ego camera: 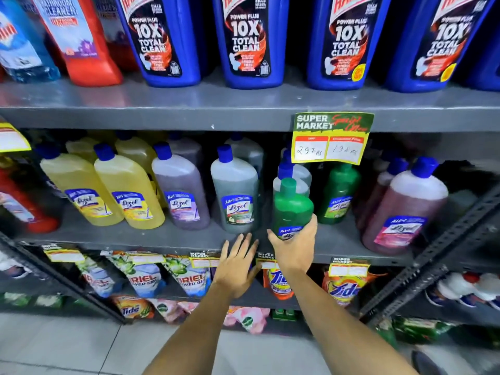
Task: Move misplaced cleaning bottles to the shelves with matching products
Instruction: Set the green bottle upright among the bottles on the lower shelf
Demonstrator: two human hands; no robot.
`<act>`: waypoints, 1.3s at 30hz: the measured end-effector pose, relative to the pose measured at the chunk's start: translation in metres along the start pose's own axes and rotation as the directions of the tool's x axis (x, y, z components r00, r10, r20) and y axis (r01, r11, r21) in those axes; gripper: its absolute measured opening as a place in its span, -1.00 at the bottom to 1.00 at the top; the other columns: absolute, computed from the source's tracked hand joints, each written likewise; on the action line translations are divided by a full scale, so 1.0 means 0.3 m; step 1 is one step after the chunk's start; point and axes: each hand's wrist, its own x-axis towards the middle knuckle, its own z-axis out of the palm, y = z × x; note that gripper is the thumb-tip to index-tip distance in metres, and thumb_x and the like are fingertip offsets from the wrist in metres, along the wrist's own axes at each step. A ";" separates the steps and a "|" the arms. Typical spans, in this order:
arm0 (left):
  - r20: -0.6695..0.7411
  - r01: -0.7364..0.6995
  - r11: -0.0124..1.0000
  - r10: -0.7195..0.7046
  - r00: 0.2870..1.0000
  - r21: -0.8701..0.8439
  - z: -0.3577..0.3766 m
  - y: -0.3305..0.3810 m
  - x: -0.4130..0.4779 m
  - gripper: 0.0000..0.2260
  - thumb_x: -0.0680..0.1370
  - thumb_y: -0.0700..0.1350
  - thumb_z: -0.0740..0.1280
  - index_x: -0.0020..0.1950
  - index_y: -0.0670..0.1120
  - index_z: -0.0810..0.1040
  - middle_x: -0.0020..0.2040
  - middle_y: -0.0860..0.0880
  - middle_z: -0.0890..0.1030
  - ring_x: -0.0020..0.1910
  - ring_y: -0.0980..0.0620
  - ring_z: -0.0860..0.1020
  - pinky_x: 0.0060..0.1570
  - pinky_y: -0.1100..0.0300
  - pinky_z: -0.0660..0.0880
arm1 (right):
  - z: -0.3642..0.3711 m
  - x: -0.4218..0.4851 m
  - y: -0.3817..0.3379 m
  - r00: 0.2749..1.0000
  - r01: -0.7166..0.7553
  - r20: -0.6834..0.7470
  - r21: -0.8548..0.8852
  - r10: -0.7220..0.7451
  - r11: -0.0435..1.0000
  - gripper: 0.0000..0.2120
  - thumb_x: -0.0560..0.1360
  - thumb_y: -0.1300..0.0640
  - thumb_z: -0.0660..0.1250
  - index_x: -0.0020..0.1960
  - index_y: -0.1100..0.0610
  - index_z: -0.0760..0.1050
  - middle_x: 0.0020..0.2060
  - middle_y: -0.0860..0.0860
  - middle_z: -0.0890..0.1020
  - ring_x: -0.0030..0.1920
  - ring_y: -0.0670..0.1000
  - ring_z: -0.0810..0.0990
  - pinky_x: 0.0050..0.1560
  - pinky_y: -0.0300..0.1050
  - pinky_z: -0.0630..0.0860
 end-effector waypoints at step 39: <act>-0.003 0.043 0.996 -0.043 0.999 0.082 0.019 0.009 -0.002 -0.43 0.58 0.20 -0.04 0.53 -0.06 0.21 0.51 -0.08 0.27 0.49 -0.10 0.21 0.39 -0.21 0.16 | -0.230 0.219 0.117 0.993 -0.112 -0.034 -0.113 0.109 0.987 0.10 0.26 -0.09 0.61 0.55 0.12 0.00 0.39 0.13 0.44 0.29 0.27 0.51 0.21 0.14 0.47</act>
